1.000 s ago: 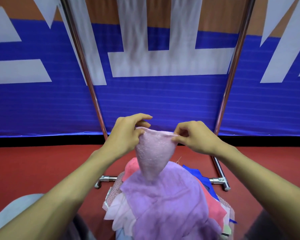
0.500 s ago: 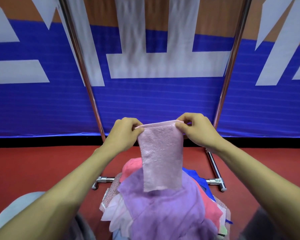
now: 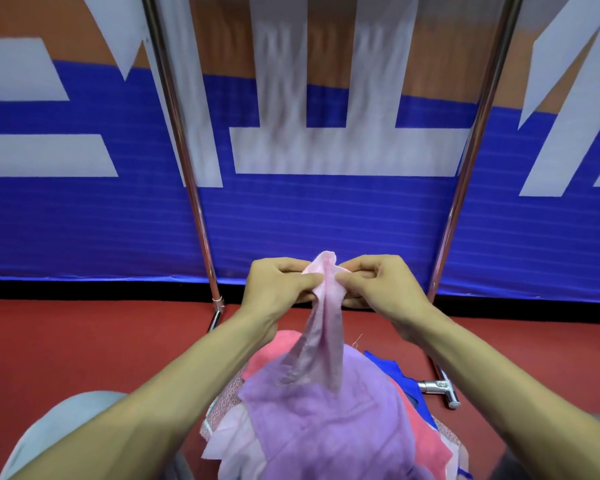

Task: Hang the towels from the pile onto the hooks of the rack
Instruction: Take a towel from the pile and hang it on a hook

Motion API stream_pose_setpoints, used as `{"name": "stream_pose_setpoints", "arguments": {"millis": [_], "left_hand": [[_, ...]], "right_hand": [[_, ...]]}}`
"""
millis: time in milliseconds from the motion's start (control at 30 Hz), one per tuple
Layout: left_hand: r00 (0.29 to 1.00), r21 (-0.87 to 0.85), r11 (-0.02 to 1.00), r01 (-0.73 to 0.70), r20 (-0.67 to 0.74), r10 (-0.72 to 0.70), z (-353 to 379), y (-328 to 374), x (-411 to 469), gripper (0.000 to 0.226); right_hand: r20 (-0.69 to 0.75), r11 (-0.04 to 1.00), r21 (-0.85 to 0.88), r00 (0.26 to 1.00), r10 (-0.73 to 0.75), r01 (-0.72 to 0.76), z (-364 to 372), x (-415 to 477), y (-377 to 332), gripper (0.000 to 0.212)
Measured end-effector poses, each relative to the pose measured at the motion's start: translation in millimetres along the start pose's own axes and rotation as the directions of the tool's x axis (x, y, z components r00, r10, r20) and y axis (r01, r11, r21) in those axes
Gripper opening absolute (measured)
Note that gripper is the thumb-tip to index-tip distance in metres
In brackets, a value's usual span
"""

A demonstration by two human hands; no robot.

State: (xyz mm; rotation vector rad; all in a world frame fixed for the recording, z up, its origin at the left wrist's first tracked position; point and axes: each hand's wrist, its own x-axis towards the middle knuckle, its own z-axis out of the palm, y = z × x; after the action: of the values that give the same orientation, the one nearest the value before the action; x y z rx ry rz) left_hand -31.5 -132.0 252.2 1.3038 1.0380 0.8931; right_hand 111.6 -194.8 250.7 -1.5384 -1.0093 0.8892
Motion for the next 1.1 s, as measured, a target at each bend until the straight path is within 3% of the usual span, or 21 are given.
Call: {"name": "stream_pose_setpoints", "arguments": {"millis": [133, 233, 333, 433, 533, 633, 700, 767, 900, 1100], "left_hand": [[0.998, -0.022, 1.000, 0.021, 0.067, -0.019, 3, -1, 1, 0.008], [0.985, -0.110, 0.991, 0.073, 0.163, -0.055, 5, 3, -2, 0.019], [0.956, -0.114, 0.992, 0.050, 0.292, -0.015, 3, 3, -5, 0.024], [0.941, -0.106, 0.994, 0.010, 0.338, 0.027, 3, 1, -4, 0.026], [0.970, -0.022, 0.997, -0.069, 0.230, 0.072, -1, 0, 1, 0.030], [0.975, 0.184, 0.964, -0.190, 0.149, 0.164, -5, -2, 8, 0.044], [0.961, 0.282, 0.929, -0.238, 0.205, 0.184, -6, -3, 15, 0.060], [0.946, 0.331, 0.909, -0.253, 0.280, 0.161, -5, -5, 20, 0.053], [0.926, 0.229, 0.954, -0.194, 0.363, 0.102, 9, -12, 18, 0.029], [0.931, 0.183, 0.951, -0.251, 0.314, 0.185, 20, -14, 13, 0.018]], "right_hand": [[0.033, 1.000, -0.010, 0.999, -0.021, 0.022, 5, 1, -2, 0.012], [0.026, 0.999, -0.014, 0.999, -0.030, 0.030, 2, 2, -4, 0.032], [0.046, 0.989, -0.137, 0.997, -0.057, 0.063, -3, 3, -3, 0.040], [-0.003, 0.908, -0.375, 0.979, -0.203, 0.187, -6, 5, -3, 0.033], [-0.035, 0.867, -0.426, 0.952, -0.303, 0.260, -10, 8, -7, 0.016], [0.061, 0.873, -0.346, 0.937, -0.343, 0.342, -19, 12, -12, 0.010], [0.117, 0.898, -0.219, 0.924, -0.364, 0.382, -24, 12, -19, 0.012], [0.105, 0.914, -0.076, 0.915, -0.389, 0.398, -26, 12, -26, 0.013], [-0.071, 0.920, 0.097, 0.925, -0.374, 0.380, -32, 15, -25, 0.013], [-0.220, 0.933, 0.318, 0.970, -0.103, 0.171, -44, 17, -23, 0.017]]}}
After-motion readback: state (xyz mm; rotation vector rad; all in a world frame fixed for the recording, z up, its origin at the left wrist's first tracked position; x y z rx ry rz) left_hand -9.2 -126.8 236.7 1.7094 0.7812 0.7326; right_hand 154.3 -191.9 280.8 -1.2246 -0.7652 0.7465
